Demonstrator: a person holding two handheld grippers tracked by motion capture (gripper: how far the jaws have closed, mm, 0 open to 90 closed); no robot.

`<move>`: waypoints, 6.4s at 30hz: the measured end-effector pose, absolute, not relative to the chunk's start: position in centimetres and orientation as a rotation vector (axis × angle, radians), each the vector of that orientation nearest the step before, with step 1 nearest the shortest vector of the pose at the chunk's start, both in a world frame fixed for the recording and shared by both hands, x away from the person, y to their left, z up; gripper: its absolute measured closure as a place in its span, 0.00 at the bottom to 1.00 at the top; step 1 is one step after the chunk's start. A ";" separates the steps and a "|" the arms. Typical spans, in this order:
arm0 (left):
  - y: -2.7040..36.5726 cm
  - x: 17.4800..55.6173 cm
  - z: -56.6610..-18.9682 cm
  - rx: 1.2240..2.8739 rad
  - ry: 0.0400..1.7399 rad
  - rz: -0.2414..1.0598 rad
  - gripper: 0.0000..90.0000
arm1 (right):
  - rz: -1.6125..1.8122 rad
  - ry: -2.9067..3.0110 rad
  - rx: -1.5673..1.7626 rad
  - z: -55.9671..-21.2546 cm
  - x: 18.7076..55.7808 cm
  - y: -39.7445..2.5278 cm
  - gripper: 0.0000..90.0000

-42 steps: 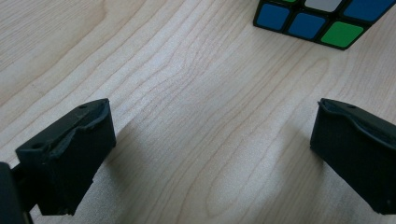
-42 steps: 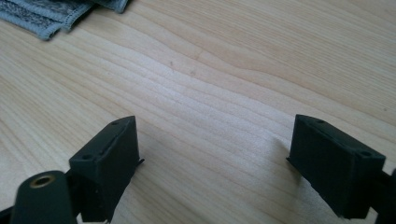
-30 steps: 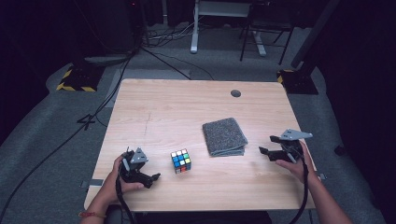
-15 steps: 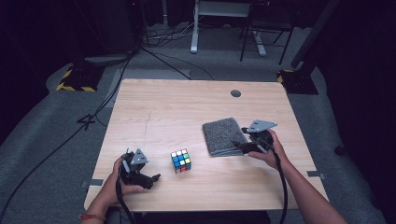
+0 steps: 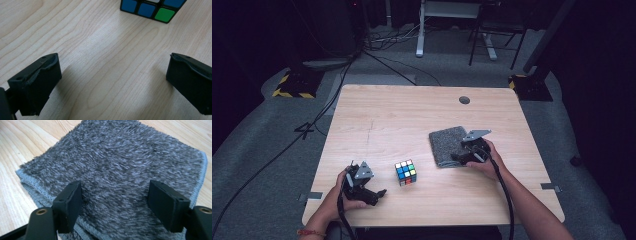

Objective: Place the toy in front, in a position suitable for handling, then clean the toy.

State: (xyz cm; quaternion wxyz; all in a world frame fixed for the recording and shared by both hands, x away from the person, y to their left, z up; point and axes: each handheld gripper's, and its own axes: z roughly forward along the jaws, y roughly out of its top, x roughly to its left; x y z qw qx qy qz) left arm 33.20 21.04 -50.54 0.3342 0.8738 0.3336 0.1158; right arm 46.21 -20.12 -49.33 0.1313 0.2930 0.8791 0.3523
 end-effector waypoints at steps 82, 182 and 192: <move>12.2 37.2 -49.3 2.301 0.548 0.175 0.28 | 0.996 2.631 0.695 -49.3 36.3 -25.7 0.17; 1.9 38.3 -45.3 2.471 0.280 0.277 0.38 | 1.102 2.588 0.415 -40.9 37.4 -17.8 0.85; 2.3 38.0 -45.1 2.450 0.282 0.274 0.38 | 1.052 2.551 0.488 -41.7 37.9 -19.6 0.85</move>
